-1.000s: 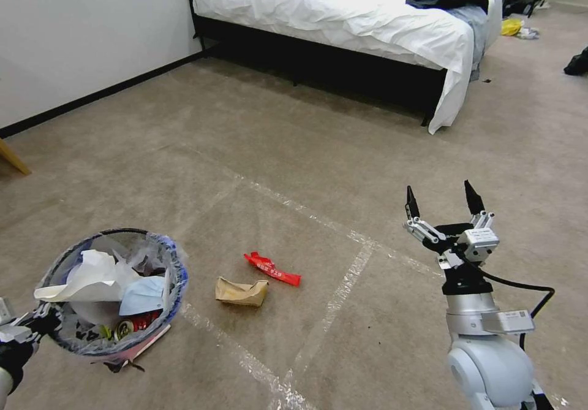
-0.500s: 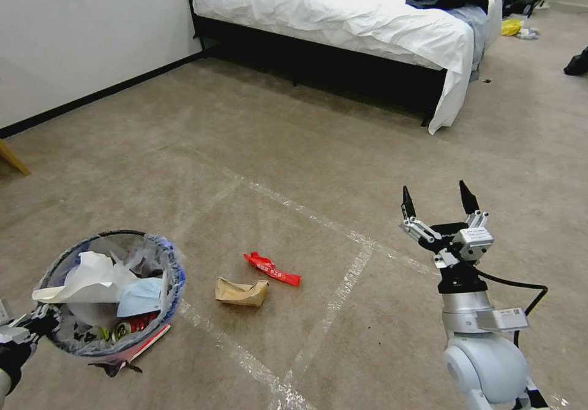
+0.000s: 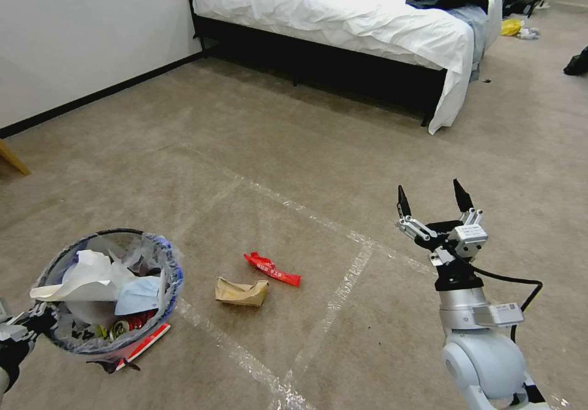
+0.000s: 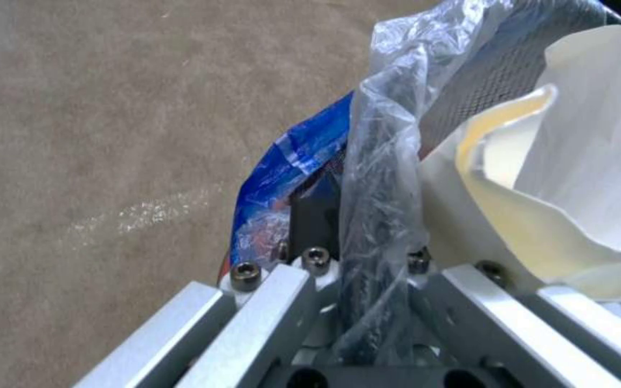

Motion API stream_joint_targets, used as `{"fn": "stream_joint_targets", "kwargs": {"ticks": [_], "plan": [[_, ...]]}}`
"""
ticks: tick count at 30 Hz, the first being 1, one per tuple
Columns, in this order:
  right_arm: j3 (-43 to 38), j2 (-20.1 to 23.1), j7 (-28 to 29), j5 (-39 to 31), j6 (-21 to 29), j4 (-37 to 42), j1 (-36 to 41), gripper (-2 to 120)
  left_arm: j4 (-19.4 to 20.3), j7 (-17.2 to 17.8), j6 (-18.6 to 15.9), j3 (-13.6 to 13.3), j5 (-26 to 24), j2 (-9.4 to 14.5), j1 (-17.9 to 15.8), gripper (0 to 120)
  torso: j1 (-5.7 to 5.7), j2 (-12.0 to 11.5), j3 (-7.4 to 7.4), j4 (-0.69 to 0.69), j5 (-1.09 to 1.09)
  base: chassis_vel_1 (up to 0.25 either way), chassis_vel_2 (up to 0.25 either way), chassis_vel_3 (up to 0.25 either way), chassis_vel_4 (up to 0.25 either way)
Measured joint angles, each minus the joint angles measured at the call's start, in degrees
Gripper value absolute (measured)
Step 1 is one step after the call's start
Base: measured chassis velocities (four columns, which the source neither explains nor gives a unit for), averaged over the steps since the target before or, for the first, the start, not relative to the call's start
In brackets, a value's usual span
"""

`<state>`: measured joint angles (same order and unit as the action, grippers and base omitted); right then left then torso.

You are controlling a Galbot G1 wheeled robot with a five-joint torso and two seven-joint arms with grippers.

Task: Pick up the trash bin and place the garbage on the floor into it.

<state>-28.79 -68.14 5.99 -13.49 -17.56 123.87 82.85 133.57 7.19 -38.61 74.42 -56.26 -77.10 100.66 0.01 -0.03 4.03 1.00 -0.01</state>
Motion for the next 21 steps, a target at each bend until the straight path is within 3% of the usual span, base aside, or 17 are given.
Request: {"fn": "stream_joint_targets", "kwargs": {"ticks": [15,21], "plan": [[0.32,0.56,-0.02,0.23,-0.55,-0.25,-0.18,100,0.09,0.09,-0.04,0.05,-0.12,-0.3,-0.04,1,-0.01,0.0,0.01,0.01,0.0,-0.039,0.04,0.041,-0.034],[3.12,2.62,1.27,0.13,0.75,-0.86,-2.17,100,0.04,0.08,-0.05,-0.23,0.44,-0.75,0.23,1,-0.01,0.0,0.0,0.0,0.0,0.0,0.0,0.0,0.0]]}}
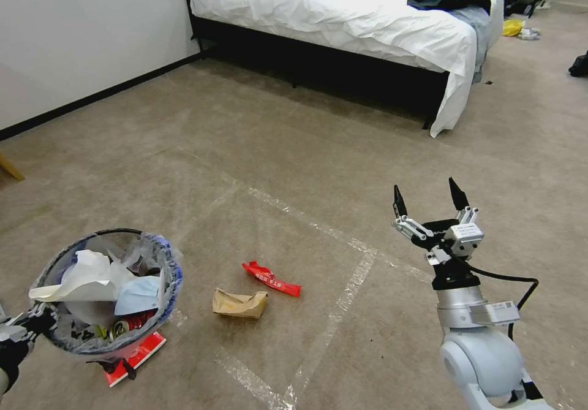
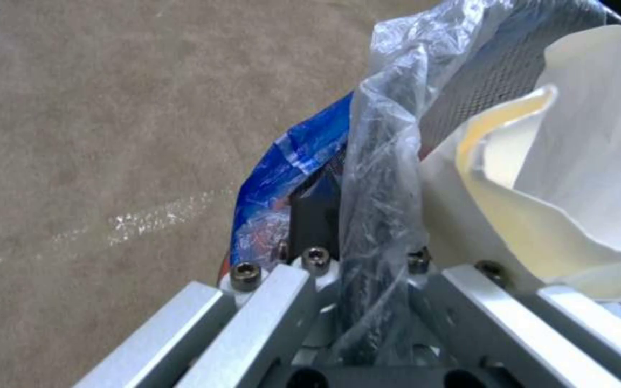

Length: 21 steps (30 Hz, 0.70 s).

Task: Pick up the trash bin and place the garbage on the floor into it.

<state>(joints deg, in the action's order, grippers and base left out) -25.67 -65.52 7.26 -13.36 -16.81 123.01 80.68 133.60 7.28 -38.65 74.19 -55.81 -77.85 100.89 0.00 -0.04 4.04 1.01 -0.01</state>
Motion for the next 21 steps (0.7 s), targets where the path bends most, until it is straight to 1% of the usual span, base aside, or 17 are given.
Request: {"fn": "stream_joint_targets", "kwargs": {"ticks": [2,3,4,6,7,8,9,10,12,13,14,15,16,17,18,19,21], "plan": [[2.49,2.31,2.03,-1.29,3.54,0.01,-1.38,100,-0.01,-0.01,0.0,-0.06,0.18,-0.1,0.05,1,0.0,0.0,0.0,0.0,0.0,0.0,0.0,0.0,0.0],[4.95,4.52,3.77,-3.23,7.19,0.08,-2.89,100,-0.02,-0.01,0.0,-0.14,0.38,-0.24,0.06,1,0.0,0.0,0.0,0.01,0.0,0.0,0.0,0.0,0.0],[4.95,4.52,3.77,-3.23,7.19,0.08,-2.89,100,-0.02,-0.01,0.0,-0.14,0.38,-0.24,0.06,1,0.0,0.0,0.0,0.01,0.0,0.0,0.0,0.0,0.0],[9.96,9.57,6.48,-10.24,15.77,0.22,-7.21,100,-0.02,-0.04,0.0,-0.31,0.67,-0.6,-0.01,1,0.0,0.0,0.0,0.0,-0.01,0.0,0.0,0.0,0.0],[9.96,9.57,6.48,-10.24,15.77,0.22,-7.21,100,-0.02,-0.04,0.0,-0.31,0.67,-0.6,-0.01,1,0.0,0.0,0.0,0.0,-0.01,0.0,0.0,0.0,0.0],[10.75,10.42,6.63,-11.69,17.6,0.27,-8.15,100,-0.02,-0.04,0.0,-0.35,0.76,-0.67,-0.06,1,0.0,0.0,0.0,-0.02,0.0,0.0,0.0,0.0,0.0],[13.5,13.33,6.81,-16.04,22.77,0.25,-11.47,100,-0.03,-0.09,0.0,-0.49,0.98,-0.82,-0.14,1,0.0,0.0,0.0,0.0,-0.01,0.0,0.0,0.0,0.0],[13.5,13.33,6.81,-16.04,22.77,0.25,-11.47,100,-0.03,-0.09,0.0,-0.49,0.98,-0.82,-0.14,1,0.0,0.0,0.0,0.0,-0.01,0.0,0.0,0.0,0.0],[18.42,16.69,6.86,-20.68,27.57,-0.57,-17.04,100,-0.2,-0.19,0.0,-0.51,1.3,-1.12,-0.15,1,0.0,0.0,0.0,0.01,0.0,0.0,0.0,0.0,0.0],[18.42,16.69,6.86,-20.68,27.57,-0.57,-17.04,100,-0.2,-0.19,0.0,-0.51,1.3,-1.12,-0.15,1,0.0,0.0,0.0,0.01,0.0,0.0,0.0,0.0,0.0],[23.97,18.79,6.88,-23.96,29.96,-2.11,-22.23,100,-0.41,-0.23,0.0,-0.45,1.44,-1.35,-0.25,1,0.0,0.0,0.01,-0.02,0.0,0.0,0.0,0.0,0.0],[28.59,19.98,6.47,-25.84,30.86,-3.72,-26.38,100,-0.56,-0.23,-0.01,-0.3,1.53,-1.57,-0.38,1,0.0,0.0,0.01,-0.02,0.01,0.0,0.0,0.0,0.0],[28.59,19.98,6.47,-25.84,30.86,-3.72,-26.38,100,-0.56,-0.23,-0.01,-0.3,1.53,-1.57,-0.38,1,0.0,0.0,0.01,-0.02,0.01,0.0,0.0,0.0,0.0],[33.25,20.65,5.41,-27.55,31.47,-5.25,-30.6,100,-0.67,-0.21,0.0,-0.18,1.61,-1.76,-0.44,1,0.0,0.0,0.01,0.0,0.0,0.0,0.0,0.0,0.0],[33.25,20.65,5.41,-27.55,31.47,-5.25,-30.6,100,-0.67,-0.21,0.0,-0.18,1.61,-1.76,-0.44,1,0.0,0.0,0.01,0.0,0.0,0.0,0.0,0.0,0.0],[39.74,20.92,3.73,-29.62,32.26,-7.59,-36.86,100,-0.81,-0.22,0.0,-0.04,1.83,-2.13,-0.45,1,0.0,0.0,0.0,0.0,-0.01,0.0,0.0,0.0,0.0],[50.25,19.94,0.11,-30.59,31.89,-12.25,-46.4,100,-0.97,-0.24,0.05,0.21,2.39,-2.98,-0.28,1,0.0,0.0,0.01,-0.02,0.02,0.0,0.0,0.0,0.0]]}}
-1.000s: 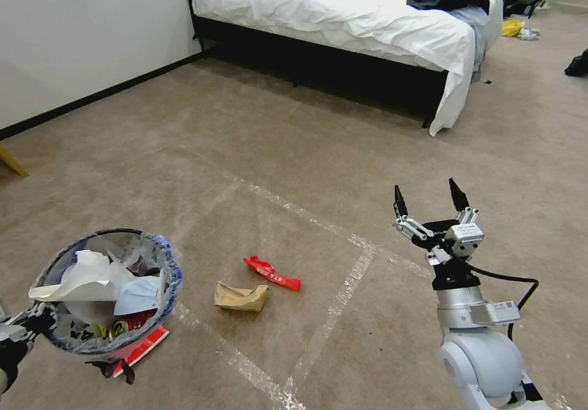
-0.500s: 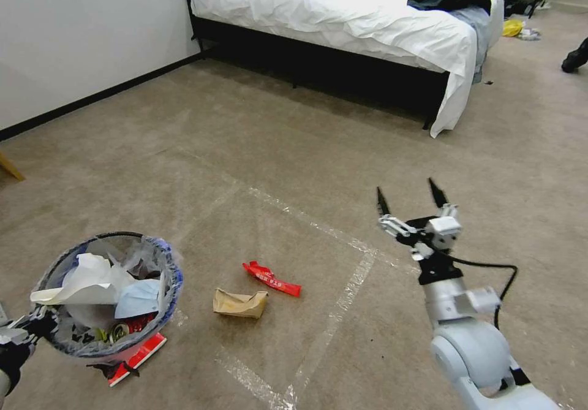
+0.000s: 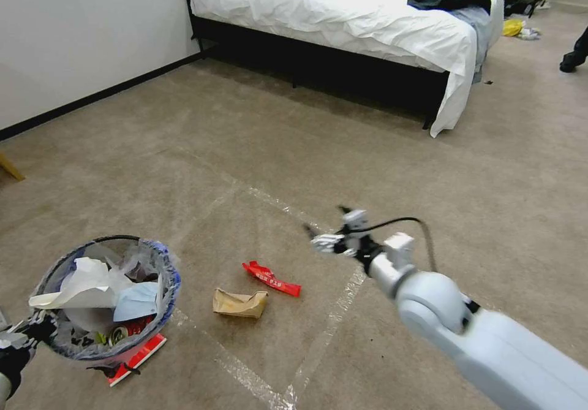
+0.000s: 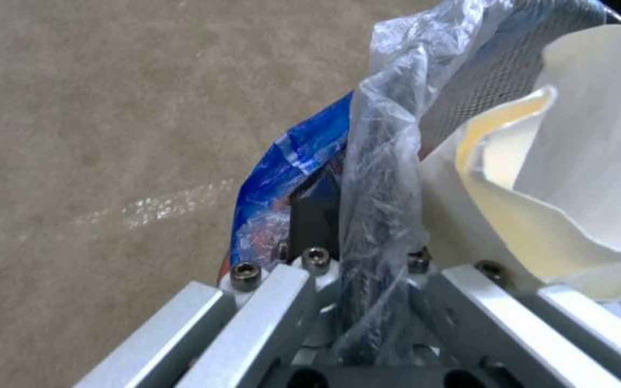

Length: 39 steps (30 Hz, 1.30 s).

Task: Pick up the trash bin and place the garbage on the floor into it.

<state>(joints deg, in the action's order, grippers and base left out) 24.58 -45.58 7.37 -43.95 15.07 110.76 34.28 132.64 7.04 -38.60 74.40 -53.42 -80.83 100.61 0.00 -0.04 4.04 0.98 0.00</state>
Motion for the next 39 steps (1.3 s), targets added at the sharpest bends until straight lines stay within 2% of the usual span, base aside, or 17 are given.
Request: {"fn": "stream_joint_targets", "kwargs": {"ticks": [1,3,4,6,7,9,11,12,16,19,31,32,34,36,37,39], "plan": [[0.0,0.0,0.0,0.0,0.0,0.0,0.0,100,0.0,0.0,0.0,0.0,0.0,0.0,0.0,1,0.0,0.0,0.0,0.0,0.0,0.0,0.0,0.0,0.0],[7.42,-1.35,-2.65,0.52,-0.41,-2.92,-5.48,100,-0.04,-0.22,0.16,0.04,0.54,-0.55,0.17,1,0.0,0.0,0.0,-0.01,-0.02,0.0,0.0,0.0,0.0],[7.42,-1.35,-2.65,0.52,-0.41,-2.92,-5.48,100,-0.04,-0.22,0.16,0.04,0.54,-0.55,0.17,1,0.0,0.0,0.0,-0.01,-0.02,0.0,0.0,0.0,0.0],[17.54,-3.28,-5.71,2.05,-0.32,-6.01,-13.55,100,-0.06,-0.39,0.28,0.07,1.28,-1.43,0.21,1,0.0,-0.01,0.0,0.03,-0.01,0.0,0.0,0.0,0.0],[17.54,-3.28,-5.71,2.05,-0.32,-6.01,-13.55,100,-0.06,-0.39,0.28,0.07,1.28,-1.43,0.21,1,0.0,-0.01,0.0,0.03,-0.01,0.0,0.0,0.0,0.0],[26.28,-5.43,-9.7,4.85,0.53,-8.81,-20.63,100,-0.17,-0.55,0.48,0.08,1.91,-2.16,0.11,1,0.0,-0.01,0.0,0.01,0.0,0.0,0.0,0.0,0.0],[27.15,-5.79,-10.71,5.47,1.02,-9.26,-21.34,100,-0.21,-0.58,0.53,0.09,2.0,-2.27,0.11,1,0.0,-0.01,0.0,0.01,0.0,0.0,0.0,0.0,0.0],[29.27,-6.83,-14.51,7.74,2.8,-10.95,-23.0,100,-0.33,-0.7,0.67,0.18,2.1,-2.5,0.19,1,0.0,-0.01,0.0,0.02,-0.01,0.0,0.0,0.0,0.0],[31.72,-8.23,-18.81,11.42,4.37,-14.12,-24.45,100,-0.59,-0.92,1.05,0.58,2.17,-2.76,0.49,1,0.0,0.0,0.0,0.03,-0.02,0.0,0.0,0.0,0.0],[33.06,-9.31,-21.62,14.26,7.72,-15.95,-24.78,100,-0.95,-1.15,1.36,0.88,2.18,-2.96,0.74,1,0.0,-0.01,-0.01,0.03,-0.01,0.0,0.0,0.0,0.0],[35.76,-13.55,-26.52,17.24,8.67,-22.8,-24.64,100,-1.33,-1.17,1.5,0.92,2.29,-3.33,0.49,1,0.0,0.0,-0.01,0.03,-0.01,0.0,0.0,0.0,0.0],[35.92,-15.61,-27.65,18.0,8.11,-25.77,-24.11,100,-1.21,-1.11,1.5,1.0,2.14,-3.38,0.57,1,0.0,-0.01,-0.01,0.01,-0.01,0.0,0.0,0.0,0.0],[35.92,-16.59,-28.09,18.55,7.89,-27.04,-23.84,100,-1.08,-1.03,1.5,1.08,2.05,-3.39,0.58,1,0.0,-0.01,-0.01,0.02,0.0,0.0,0.0,0.0,0.0],[35.92,-20.2,-28.59,19.57,6.16,-30.95,-22.91,100,-0.65,-0.8,1.42,1.25,1.76,-3.39,0.59,1,0.0,-0.01,-0.01,0.01,-0.02,0.0,0.0,0.0,0.0],[35.92,-20.2,-28.59,19.57,6.16,-30.95,-22.91,100,-0.65,-0.8,1.42,1.25,1.76,-3.39,0.59,1,0.0,-0.01,-0.01,0.01,-0.02,0.0,0.0,0.0,0.0],[35.87,-22.83,-28.64,20.69,5.1,-33.62,-22.05,100,-0.6,-0.73,1.35,1.34,1.73,-3.52,0.74,1,0.0,0.0,-0.01,0.0,-0.01,0.0,0.0,0.0,0.0]]}}
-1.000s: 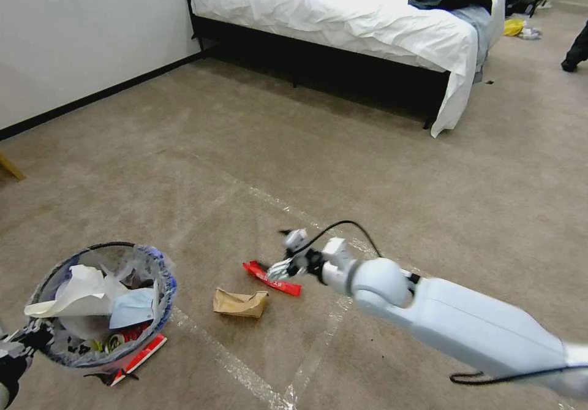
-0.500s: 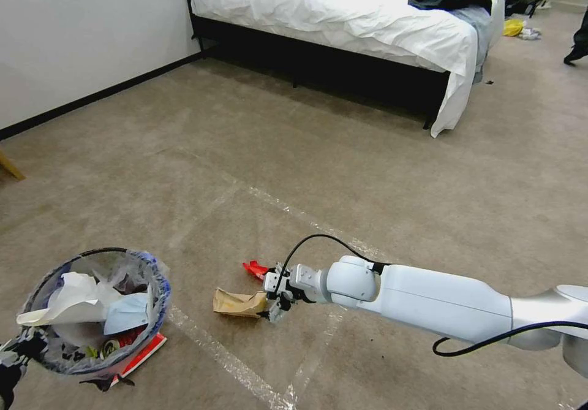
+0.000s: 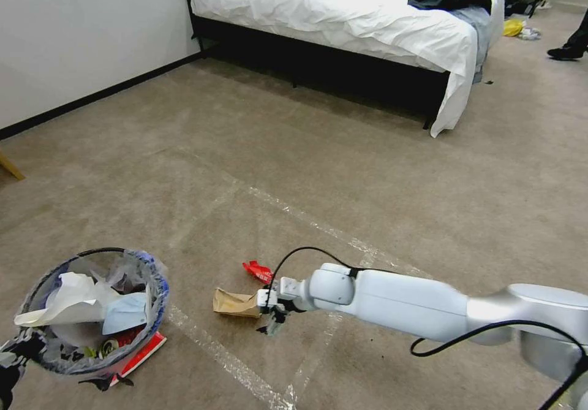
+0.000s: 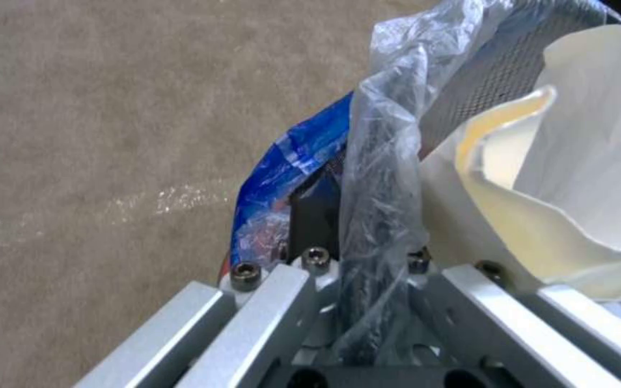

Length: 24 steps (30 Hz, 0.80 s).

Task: Pick up the trash bin and place the garbage on the floor into it.

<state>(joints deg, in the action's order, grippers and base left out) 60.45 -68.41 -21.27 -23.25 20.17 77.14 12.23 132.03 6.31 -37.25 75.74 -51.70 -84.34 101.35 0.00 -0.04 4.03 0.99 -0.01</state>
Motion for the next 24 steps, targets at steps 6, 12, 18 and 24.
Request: {"fn": "stream_joint_targets", "kwargs": {"ticks": [6,12,18,24], "plan": [[-0.62,-3.29,-1.02,3.82,-2.95,-5.44,1.39,99,-0.03,0.0,0.0,0.09,0.0,-0.22,0.15,1,0.0,0.0,0.0,0.02,0.01,0.0,0.0,0.0,0.0],[-1.01,-4.41,-1.16,6.38,-4.45,-8.67,2.19,99,-0.01,-0.02,0.0,0.05,0.01,-0.5,0.09,1,0.0,0.0,0.0,0.03,0.0,0.0,0.0,0.0,0.0],[-1.9,-6.17,-1.13,9.4,-7.73,-13.04,3.75,94,0.07,-0.06,0.0,0.0,0.03,-0.59,0.05,1,0.0,0.0,0.0,0.02,0.0,0.0,0.0,0.0,0.0],[-2.62,-7.52,-0.73,11.66,-10.04,-16.87,4.72,83,0.1,-0.13,0.02,0.02,0.03,-0.64,0.11,1,0.0,0.01,0.0,0.01,0.0,0.0,0.0,0.0,0.0]]}}
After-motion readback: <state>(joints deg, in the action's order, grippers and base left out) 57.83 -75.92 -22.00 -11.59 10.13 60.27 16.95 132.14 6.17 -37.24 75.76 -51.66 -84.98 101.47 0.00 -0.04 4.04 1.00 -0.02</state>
